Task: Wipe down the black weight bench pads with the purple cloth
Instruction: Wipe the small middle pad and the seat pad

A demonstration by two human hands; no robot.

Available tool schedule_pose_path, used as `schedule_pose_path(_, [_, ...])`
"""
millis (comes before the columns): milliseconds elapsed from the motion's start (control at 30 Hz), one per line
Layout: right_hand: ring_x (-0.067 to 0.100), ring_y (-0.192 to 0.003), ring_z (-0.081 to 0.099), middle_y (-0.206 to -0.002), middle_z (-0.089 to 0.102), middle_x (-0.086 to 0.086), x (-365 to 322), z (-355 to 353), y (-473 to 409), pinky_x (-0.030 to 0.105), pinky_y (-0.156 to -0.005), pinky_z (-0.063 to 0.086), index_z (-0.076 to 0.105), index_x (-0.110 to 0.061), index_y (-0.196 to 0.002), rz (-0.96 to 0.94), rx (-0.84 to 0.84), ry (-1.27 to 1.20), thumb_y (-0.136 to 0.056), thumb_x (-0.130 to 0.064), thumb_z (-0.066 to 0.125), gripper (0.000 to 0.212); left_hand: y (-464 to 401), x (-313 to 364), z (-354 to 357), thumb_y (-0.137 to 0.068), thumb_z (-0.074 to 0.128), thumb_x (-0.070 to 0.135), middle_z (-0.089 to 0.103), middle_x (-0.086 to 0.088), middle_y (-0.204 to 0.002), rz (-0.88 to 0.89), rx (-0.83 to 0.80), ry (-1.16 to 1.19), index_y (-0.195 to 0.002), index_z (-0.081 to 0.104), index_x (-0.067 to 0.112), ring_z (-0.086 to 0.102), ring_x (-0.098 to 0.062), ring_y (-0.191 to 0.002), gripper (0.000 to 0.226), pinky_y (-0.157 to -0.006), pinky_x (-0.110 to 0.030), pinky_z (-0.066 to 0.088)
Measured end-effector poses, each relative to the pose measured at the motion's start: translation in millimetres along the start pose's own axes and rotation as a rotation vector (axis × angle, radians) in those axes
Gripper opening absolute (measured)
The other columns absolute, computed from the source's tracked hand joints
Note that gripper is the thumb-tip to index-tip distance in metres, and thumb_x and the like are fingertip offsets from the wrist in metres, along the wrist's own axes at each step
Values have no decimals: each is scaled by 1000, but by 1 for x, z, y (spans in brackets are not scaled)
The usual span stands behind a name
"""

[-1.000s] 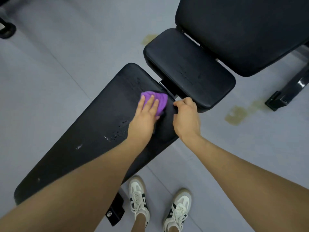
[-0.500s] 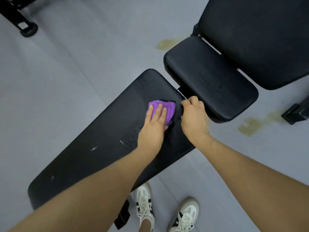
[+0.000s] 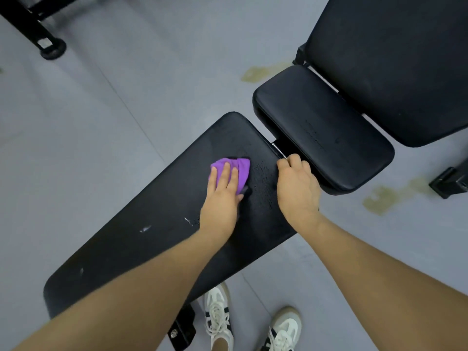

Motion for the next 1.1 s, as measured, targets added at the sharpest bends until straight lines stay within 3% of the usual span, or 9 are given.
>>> schedule_pose_path(167, [22, -104, 41, -119, 41, 7, 1, 2, 0, 28, -64, 34, 47, -9, -117, 3, 11, -22, -77, 10, 58, 46, -96, -59, -21, -100, 38, 28, 4, -11, -158, -275, -66, 80, -149, 11, 9, 0, -33, -145, 60, -119, -35, 4])
schedule_pose_path(233, [22, -104, 40, -121, 41, 6, 2, 3, 0, 28, -64, 33, 46, -9, -119, -1, 6, -24, -78, 8, 59, 45, -96, -62, -22, -99, 39, 27, 7, -11, -157, -308, -41, 117, -149, 14, 8, 1, -34, -145, 59, -117, -33, 3])
schedule_pose_path(400, [23, -103, 40, -121, 40, 6, 2, 3, -1, 27, -64, 32, 46, -10, -118, 11, -19, -26, -79, 4, 61, 44, -5, -28, -11, -99, 39, 22, 9, -5, -158, -194, 128, 140, -149, 17, 12, -3, -29, -145, 55, -112, -22, -10])
schedule_pose_path(500, [23, -103, 41, -121, 40, 5, 2, 3, -1, 27, -63, 32, 46, -11, -118, 12, -16, -17, -80, 3, 61, 42, 15, -24, 0, -100, 36, 28, 3, -2, -158, -181, 61, 100, -150, 12, 15, -7, -26, -145, 56, -113, -24, -9])
schedule_pose_path(733, [23, -104, 41, -124, 40, 5, 6, 8, -1, 29, -61, 32, 46, -12, -122, -20, 31, 16, -85, 2, 58, 41, -66, -71, -15, -101, 35, 30, 0, -5, -159, -368, -23, 207, -150, 10, 14, -7, -31, -145, 57, -116, -32, 3])
schedule_pose_path(867, [23, -104, 41, -125, 40, 5, 7, 10, -2, 30, -61, 33, 46, -11, -123, -22, 25, -2, -84, 4, 57, 43, -22, -44, -17, -100, 38, 22, 10, -10, -157, -223, 112, 181, -148, 18, 10, -1, -32, -145, 54, -116, -31, -5])
schedule_pose_path(967, [22, -103, 41, -123, 41, 5, 7, 8, -2, 30, -61, 32, 46, -11, -122, -25, 24, -5, -84, 5, 56, 43, 31, -14, -4, -98, 42, 19, 17, -11, -156, -104, 94, 122, -147, 22, 6, 4, -34, -145, 54, -118, -34, -8])
schedule_pose_path(1100, [23, -101, 41, -122, 42, 6, 5, 8, -4, 29, -60, 31, 47, -11, -120, -21, 31, 12, -85, 4, 56, 39, 21, -30, 8, -100, 34, 31, 1, -2, -159, -140, 21, 87, -150, 8, 16, -10, -29, -145, 58, -112, -26, -13])
Point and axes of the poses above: each hand's wrist, its own y-axis away from the middle knuckle, its own z-axis out of the palm, x = y × z, the point moved 8 cm from there along -y, towards the middle knuckle
